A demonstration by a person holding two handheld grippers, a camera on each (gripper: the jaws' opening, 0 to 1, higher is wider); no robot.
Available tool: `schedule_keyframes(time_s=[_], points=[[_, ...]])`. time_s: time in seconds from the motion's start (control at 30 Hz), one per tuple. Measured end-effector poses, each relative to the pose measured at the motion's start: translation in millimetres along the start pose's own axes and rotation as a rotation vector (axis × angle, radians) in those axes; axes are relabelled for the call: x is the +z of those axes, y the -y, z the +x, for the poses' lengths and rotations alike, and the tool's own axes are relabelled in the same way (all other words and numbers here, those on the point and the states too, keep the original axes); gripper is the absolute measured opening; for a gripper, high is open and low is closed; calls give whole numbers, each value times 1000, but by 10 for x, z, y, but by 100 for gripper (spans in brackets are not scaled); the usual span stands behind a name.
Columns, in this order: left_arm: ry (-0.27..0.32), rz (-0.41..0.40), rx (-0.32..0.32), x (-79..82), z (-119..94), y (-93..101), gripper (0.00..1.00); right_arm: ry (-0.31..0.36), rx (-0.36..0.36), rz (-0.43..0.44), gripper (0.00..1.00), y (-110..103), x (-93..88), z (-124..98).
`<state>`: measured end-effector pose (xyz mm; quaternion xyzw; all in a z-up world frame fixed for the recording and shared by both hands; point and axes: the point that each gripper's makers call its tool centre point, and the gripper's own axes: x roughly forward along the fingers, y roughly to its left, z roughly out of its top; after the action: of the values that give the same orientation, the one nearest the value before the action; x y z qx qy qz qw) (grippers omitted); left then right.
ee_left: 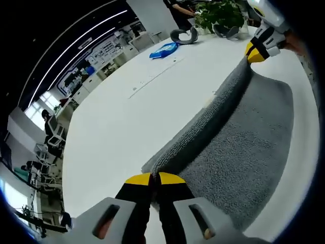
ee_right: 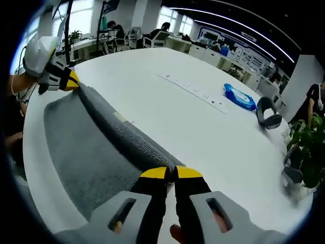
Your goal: Fold the towel on the table until its edges align and the towel forms a compact rectangular stack.
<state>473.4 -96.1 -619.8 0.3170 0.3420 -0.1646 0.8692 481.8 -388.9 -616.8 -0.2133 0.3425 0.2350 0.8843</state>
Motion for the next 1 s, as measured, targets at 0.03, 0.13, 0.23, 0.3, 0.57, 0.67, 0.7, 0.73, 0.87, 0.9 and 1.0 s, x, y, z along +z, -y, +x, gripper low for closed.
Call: schedule_keyframes(time_s=[0.03,0.13,0.23,0.3,0.57,0.67,0.7,0.73,0.87,0.9,1.0], points=[[2,1,5,1,27,7,4,-4,-5,6,3,7,-12,13],[5,17,18,-4,41,12,5,0,-13,9,5,19,-13,29],[13,-4,12,-3,55,12,7,6,-10,5,8,19,2,50],[10,-14,3,-15,64,14,11,13,-7,5,11,17,17,53],[56,-17,24,49,-17,-80,21,46,-5,32,17,-19,46,-63],[71,-16,21,65,-47,-94,21,61,-2,57,17,-71,28,-154],[75,-18,23,63,-63,-95,21,69,7,72,17,-115,19,-193],[81,-11,27,66,-76,-94,21,71,6,72,17,-140,3,-224],[87,15,-8,79,-61,-15,20,70,18,96,12,-265,-74,-331],[84,19,-15,81,-43,4,19,59,27,117,10,-318,-116,-355],[52,-10,-48,55,39,75,18,27,56,151,4,-445,-224,-401]])
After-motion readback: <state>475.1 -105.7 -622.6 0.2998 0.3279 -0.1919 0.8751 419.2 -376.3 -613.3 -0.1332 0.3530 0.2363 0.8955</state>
